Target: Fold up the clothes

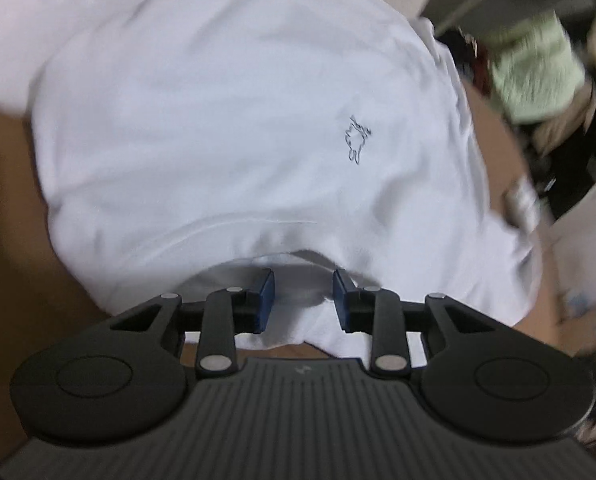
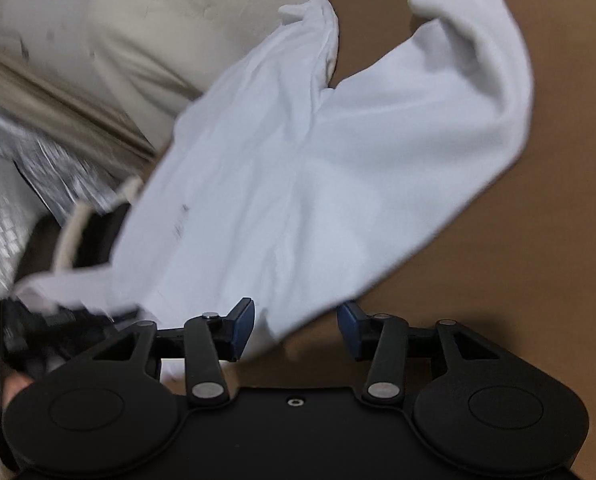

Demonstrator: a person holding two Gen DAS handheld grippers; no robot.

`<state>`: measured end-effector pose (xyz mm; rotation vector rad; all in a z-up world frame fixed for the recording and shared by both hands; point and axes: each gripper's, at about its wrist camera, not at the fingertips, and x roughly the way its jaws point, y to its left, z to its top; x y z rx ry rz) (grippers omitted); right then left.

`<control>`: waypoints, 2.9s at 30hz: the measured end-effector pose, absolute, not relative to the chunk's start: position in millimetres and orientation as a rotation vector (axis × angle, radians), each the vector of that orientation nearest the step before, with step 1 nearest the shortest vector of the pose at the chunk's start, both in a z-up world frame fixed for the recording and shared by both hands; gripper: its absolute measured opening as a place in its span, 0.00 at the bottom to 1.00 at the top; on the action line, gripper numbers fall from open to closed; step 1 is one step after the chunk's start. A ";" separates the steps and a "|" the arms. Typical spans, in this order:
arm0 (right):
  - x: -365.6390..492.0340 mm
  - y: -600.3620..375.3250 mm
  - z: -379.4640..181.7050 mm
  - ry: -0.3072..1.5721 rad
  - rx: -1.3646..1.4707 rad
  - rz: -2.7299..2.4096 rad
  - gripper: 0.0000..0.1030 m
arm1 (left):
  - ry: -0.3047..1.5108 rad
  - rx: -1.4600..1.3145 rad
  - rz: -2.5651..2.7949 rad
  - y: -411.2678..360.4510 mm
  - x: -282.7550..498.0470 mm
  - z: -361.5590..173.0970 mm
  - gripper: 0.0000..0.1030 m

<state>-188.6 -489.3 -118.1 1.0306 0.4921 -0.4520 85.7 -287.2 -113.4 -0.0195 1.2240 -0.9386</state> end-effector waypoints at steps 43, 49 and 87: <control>-242.7 -765.0 -92.8 0.362 0.899 -0.801 0.09 | 0.985 0.353 -1.242 -453.4 -81.1 -134.5 0.56; -271.2 -755.9 -42.9 0.336 0.538 -0.957 0.08 | 0.941 0.471 -1.226 -449.3 -83.4 -125.2 0.57; -331.7 -823.5 -30.1 0.541 0.679 -1.167 0.03 | 0.876 0.485 -1.198 -435.4 -111.1 -117.3 0.66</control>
